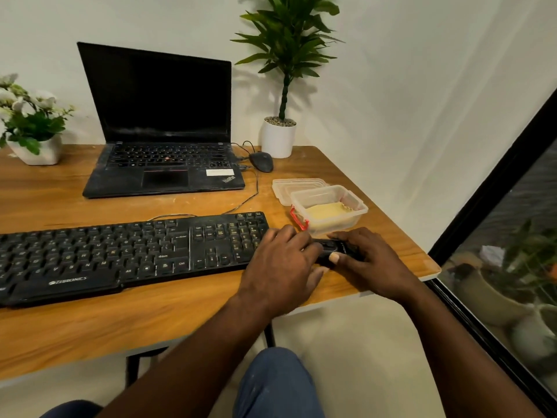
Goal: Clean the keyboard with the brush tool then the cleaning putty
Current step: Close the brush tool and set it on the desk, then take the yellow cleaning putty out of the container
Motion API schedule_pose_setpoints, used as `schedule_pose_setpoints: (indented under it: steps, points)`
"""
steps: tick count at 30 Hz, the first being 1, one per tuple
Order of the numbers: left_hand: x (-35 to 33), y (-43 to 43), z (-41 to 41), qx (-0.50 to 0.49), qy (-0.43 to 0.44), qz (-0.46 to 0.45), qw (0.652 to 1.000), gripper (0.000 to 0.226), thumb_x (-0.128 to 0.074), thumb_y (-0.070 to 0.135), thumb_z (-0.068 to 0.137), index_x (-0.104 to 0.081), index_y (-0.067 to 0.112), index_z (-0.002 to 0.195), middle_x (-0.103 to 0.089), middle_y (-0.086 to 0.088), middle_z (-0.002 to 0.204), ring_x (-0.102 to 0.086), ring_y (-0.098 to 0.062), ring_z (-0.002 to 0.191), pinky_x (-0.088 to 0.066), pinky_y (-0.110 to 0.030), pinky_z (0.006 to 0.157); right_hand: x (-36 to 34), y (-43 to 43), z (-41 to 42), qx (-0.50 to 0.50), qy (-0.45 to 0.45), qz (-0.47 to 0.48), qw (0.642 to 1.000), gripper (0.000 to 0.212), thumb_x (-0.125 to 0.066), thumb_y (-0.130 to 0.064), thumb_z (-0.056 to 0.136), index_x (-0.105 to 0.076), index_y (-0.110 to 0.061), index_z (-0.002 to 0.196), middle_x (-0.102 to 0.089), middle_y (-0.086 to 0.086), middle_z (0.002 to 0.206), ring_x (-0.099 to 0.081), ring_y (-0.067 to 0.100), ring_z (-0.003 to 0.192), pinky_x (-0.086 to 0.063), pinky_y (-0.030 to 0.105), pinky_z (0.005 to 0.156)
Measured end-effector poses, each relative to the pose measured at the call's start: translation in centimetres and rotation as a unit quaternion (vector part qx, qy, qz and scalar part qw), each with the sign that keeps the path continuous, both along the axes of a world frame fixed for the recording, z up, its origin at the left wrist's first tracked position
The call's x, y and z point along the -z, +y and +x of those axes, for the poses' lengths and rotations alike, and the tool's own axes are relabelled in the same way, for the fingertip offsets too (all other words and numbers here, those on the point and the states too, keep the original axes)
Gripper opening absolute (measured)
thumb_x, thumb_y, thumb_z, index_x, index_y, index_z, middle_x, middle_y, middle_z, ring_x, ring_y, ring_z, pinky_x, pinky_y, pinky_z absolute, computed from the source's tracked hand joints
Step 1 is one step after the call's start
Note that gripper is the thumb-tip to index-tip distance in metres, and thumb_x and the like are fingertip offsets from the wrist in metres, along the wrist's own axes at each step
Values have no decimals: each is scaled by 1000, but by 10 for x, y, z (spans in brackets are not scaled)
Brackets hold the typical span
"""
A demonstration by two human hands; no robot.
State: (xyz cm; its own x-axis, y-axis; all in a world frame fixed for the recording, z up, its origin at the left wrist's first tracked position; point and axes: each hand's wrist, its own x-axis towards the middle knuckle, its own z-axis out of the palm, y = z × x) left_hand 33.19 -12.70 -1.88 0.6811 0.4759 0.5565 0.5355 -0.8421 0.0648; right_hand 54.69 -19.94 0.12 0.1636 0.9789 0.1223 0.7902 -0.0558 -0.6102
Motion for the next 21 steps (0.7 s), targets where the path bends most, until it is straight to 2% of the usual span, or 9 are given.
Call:
schedule_pose_setpoints:
  steps: [2, 3, 5, 7, 9, 12, 17, 21]
  points:
    - [-5, 4, 4, 1, -12, -7, 1000, 43, -49, 61, 99, -68, 29, 120, -67, 6, 113, -53, -18, 107, -41, -40, 92, -14, 2, 5, 24, 90, 32, 995, 43, -68, -54, 83, -70, -33, 120, -69, -12, 109, -63, 2, 100, -49, 14, 81]
    - [-10, 6, 5, 1, -25, -12, 1000, 41, -48, 59, 100, -69, 29, 120, -67, 7, 111, -53, -17, 105, -41, -39, 91, -21, 6, 9, 52, 95, 66, 992, 34, -71, -51, 85, -73, -31, 112, -72, -12, 100, -66, 3, 92, -51, 17, 76]
    - [-26, 14, 13, -11, -47, -32, 998, 32, -50, 49, 103, -69, 30, 121, -69, 8, 111, -52, -14, 104, -39, -37, 91, -34, 20, 21, 110, 29, 134, 984, 17, -76, -44, 90, -76, -29, 99, -73, -12, 89, -67, 4, 83, -52, 24, 71]
    - [-48, 29, 29, -42, -54, -49, 997, 27, -52, 41, 104, -70, 32, 121, -70, 9, 112, -53, -14, 102, -40, -38, 92, -50, 42, 28, 102, -52, 158, 981, 12, -77, -40, 90, -76, -28, 94, -74, -14, 89, -67, 3, 83, -51, 24, 70]
    - [-66, 49, 46, -64, -43, -74, 994, 26, -52, 39, 104, -72, 32, 120, -73, 7, 111, -58, -18, 102, -44, -41, 93, -64, 67, 28, 56, -135, 113, 983, 14, -76, -39, 91, -77, -26, 97, -74, -13, 95, -66, 6, 87, -50, 26, 72]
    - [-78, 76, 70, -99, 40, -81, 991, 26, -54, 40, 103, -74, 32, 118, -75, 2, 108, -64, -22, 100, -51, -41, 90, -73, 103, 35, 9, -255, 21, 967, 17, -74, -40, 92, -77, -25, 100, -74, -7, 101, -66, 15, 93, -54, 33, 78]
    - [-72, 98, 91, -129, 180, -103, 970, 29, -63, 36, 96, -72, 23, 121, -71, -3, 109, -63, -24, 94, -45, -36, 77, -67, 136, 44, -7, -373, -95, 923, 33, -74, -41, 90, -72, -31, 123, -70, -3, 121, -63, 20, 106, -56, 38, 88]
    - [-76, 101, 101, -150, 218, -153, 952, 27, -70, 25, 92, -70, 17, 118, -53, -2, 86, -53, -21, 84, -43, -36, 72, -63, 148, 41, -17, -422, -139, 895, 38, -75, -42, 90, -70, -35, 127, -68, -2, 122, -63, 21, 106, -57, 38, 89]
